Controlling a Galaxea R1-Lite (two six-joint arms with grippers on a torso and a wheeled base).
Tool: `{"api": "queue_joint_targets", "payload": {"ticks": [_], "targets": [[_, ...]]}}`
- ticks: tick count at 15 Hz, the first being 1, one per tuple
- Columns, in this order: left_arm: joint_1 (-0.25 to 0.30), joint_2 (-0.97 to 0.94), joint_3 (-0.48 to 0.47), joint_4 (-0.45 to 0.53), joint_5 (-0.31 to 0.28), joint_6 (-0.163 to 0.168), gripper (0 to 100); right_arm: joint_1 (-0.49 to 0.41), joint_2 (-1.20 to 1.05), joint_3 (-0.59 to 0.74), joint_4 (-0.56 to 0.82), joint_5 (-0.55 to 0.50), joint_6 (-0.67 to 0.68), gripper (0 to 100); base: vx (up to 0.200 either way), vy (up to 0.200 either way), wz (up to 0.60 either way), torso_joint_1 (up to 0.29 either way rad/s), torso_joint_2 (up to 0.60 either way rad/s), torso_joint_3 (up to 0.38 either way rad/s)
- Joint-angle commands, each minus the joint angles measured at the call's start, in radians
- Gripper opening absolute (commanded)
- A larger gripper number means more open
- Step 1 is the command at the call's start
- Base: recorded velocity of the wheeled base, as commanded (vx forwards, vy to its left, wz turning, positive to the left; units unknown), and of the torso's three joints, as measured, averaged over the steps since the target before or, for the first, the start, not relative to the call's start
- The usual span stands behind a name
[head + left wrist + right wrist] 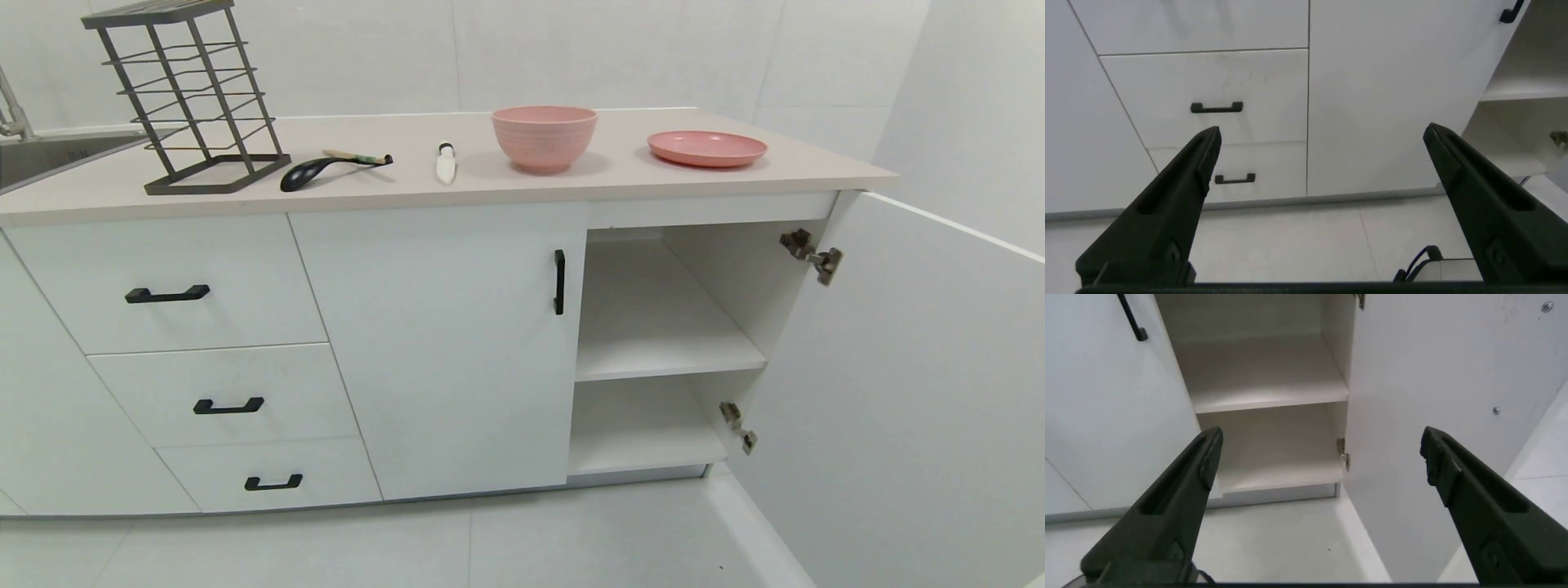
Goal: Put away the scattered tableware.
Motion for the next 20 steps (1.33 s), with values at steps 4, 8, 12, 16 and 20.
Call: {"api": "queue_joint_targets", "payload": {"ticks": [4,8,12,16,20], "targets": [[0.000,0.004,0.000,0.000,-0.001,-0.002,100,0.002,-0.002,0.001,0.000,0.000,-0.002,100,0.000,-0.150,0.00,0.002,0.00,0.003],[0.000,0.004,0.000,0.000,-0.001,-0.002,100,0.002,-0.002,0.001,0.000,0.000,-0.003,100,0.000,-0.150,0.00,0.002,0.00,-0.001],[0.000,0.004,0.000,0.000,-0.001,-0.004,100,0.002,-0.002,0.000,0.002,-0.001,-0.003,100,0.000,0.000,0.00,0.000,0.00,0.000],[0.000,0.004,0.000,0.000,-0.001,-0.004,100,0.002,-0.002,0.001,0.002,-0.003,-0.005,100,0.200,0.000,0.00,0.004,0.00,0.004],[0.000,0.004,0.000,0.000,-0.001,-0.004,100,0.002,-0.002,0.000,0.002,-0.003,-0.003,100,0.200,0.000,0.00,0.005,0.00,0.004]]}}
